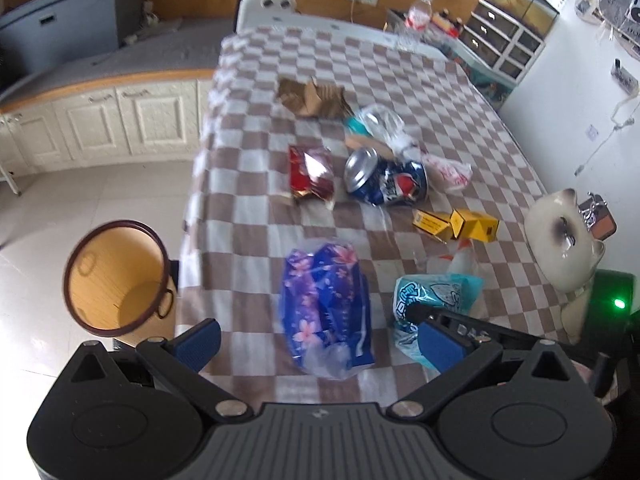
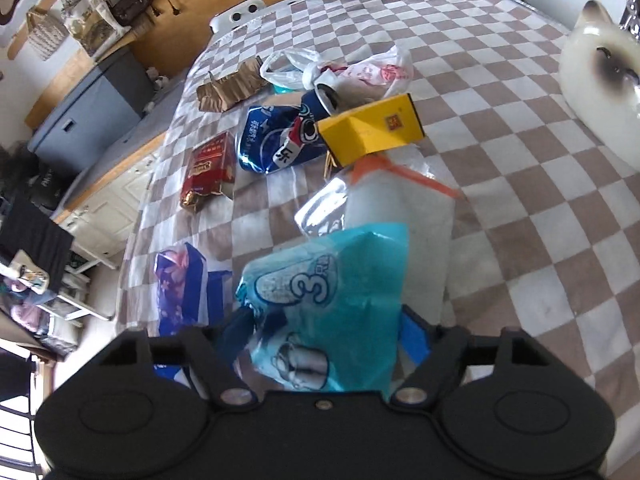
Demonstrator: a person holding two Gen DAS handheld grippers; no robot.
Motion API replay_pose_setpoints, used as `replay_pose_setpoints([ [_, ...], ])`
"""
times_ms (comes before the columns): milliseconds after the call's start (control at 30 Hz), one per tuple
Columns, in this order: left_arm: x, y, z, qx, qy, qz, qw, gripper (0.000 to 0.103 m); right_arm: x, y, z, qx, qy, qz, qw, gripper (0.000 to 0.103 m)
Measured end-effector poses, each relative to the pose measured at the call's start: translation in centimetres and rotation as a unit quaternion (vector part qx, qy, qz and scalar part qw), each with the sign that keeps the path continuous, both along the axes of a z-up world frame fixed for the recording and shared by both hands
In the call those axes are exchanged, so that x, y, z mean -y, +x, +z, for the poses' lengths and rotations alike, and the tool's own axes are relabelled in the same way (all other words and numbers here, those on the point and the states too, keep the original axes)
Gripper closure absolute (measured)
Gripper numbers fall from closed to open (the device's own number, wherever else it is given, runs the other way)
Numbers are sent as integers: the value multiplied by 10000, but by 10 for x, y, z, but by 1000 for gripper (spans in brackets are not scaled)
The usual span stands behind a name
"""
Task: Collect trash
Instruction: 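Close the left tool on the purple floral bag while the right tool grasps the teal bag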
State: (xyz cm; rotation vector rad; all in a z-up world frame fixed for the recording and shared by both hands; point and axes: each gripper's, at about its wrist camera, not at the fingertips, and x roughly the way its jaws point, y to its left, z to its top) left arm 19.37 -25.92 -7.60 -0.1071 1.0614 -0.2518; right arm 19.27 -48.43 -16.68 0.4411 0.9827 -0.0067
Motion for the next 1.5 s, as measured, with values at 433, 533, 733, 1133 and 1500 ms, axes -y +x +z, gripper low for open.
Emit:
replay_pose_setpoints([
  [433,43,39,-67,-502,384,-82,9980,21,27,-24,15,241,253,108,9993,53],
  [533,48,41,-78,-553,558,-115,9968,23,31,-31,21,296,189,99,9993,54],
  [733,52,39,-90,-637,627,-193,9958,40,33,-42,28,270,37,162,9995,58],
  [1133,42,26,-88,-463,558,-470,9963,79,25,-47,22,56,18,132,9999,58],
  [1500,17,-6,-48,193,416,-280,9986,79,10,-49,42,391,-319,326,9982,58],
])
